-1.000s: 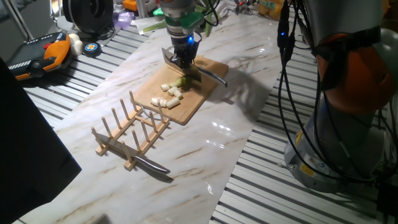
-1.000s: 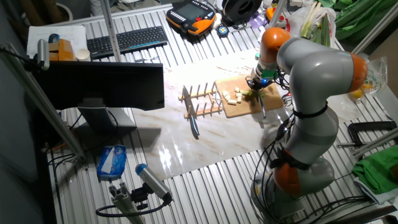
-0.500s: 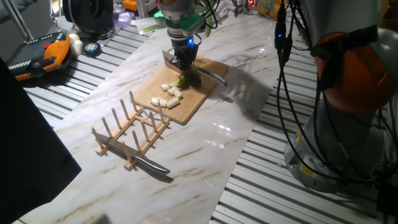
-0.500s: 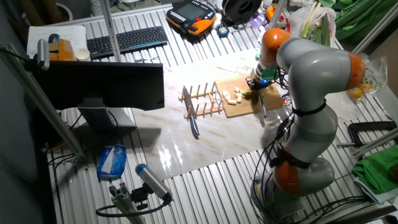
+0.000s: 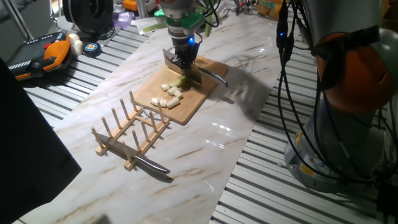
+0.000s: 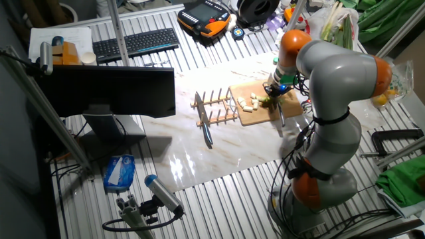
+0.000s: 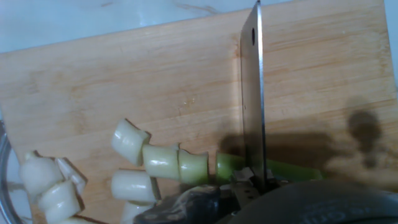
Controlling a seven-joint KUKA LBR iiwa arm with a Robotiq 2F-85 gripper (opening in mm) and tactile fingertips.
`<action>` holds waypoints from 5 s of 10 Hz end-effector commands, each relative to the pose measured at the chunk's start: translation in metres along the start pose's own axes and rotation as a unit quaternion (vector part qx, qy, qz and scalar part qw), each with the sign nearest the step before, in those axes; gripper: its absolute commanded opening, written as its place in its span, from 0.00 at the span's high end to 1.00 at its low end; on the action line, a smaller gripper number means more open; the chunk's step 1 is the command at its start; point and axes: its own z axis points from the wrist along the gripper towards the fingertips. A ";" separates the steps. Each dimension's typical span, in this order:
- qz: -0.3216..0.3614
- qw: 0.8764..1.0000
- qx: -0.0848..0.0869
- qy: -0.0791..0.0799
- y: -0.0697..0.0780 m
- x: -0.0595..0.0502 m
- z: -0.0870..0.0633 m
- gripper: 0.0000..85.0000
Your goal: Chop the scallions
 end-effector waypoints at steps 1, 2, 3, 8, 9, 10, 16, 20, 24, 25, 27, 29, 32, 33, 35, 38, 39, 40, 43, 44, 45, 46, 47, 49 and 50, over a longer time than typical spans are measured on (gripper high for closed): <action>0.000 1.000 -0.001 0.000 0.002 0.000 0.001 0.99; 0.000 1.000 -0.005 0.002 0.005 0.000 0.002 0.99; 0.001 1.000 -0.006 0.002 0.011 0.000 0.002 0.99; 0.002 1.000 -0.001 0.009 0.020 0.003 -0.024 0.99; 0.003 1.000 0.004 0.009 0.017 0.008 -0.032 0.99; 0.003 1.000 0.004 0.011 0.006 0.011 -0.037 0.99; 0.005 1.000 0.004 0.011 -0.039 0.016 -0.017 0.99; 0.006 1.000 0.006 0.010 -0.031 0.010 -0.022 0.99; 0.006 1.000 0.006 0.010 -0.027 0.008 -0.017 0.99; 0.006 1.000 0.005 0.008 -0.027 0.007 -0.013 0.99; 0.006 1.000 0.005 0.007 -0.026 0.003 -0.004 0.99; 0.006 1.000 0.006 0.007 -0.025 0.001 0.002 0.99; 0.008 1.000 0.006 0.006 -0.029 0.005 0.003 0.99; 0.006 1.000 0.003 0.002 -0.033 0.008 0.006 0.99; 0.006 1.000 -0.001 0.000 -0.035 0.012 0.012 0.99; 0.006 1.000 -0.002 -0.003 -0.029 0.012 0.015 0.99; 0.006 1.000 -0.002 -0.003 -0.028 0.012 0.015 0.99; 0.006 1.000 -0.003 -0.003 -0.028 0.012 0.015 0.99; 0.006 1.000 -0.002 -0.003 -0.029 0.014 0.007 0.99; 0.006 1.000 -0.002 -0.003 -0.030 0.015 0.004 0.99; 0.006 1.000 -0.001 -0.003 -0.028 0.015 -0.001 0.99; 0.006 1.000 -0.001 -0.002 -0.027 0.014 -0.001 0.99; 0.006 1.000 -0.003 -0.002 -0.025 0.013 0.002 0.99; 0.004 1.000 -0.006 -0.001 -0.021 0.011 0.006 0.99; 0.004 1.000 -0.009 -0.001 -0.016 0.010 0.006 0.99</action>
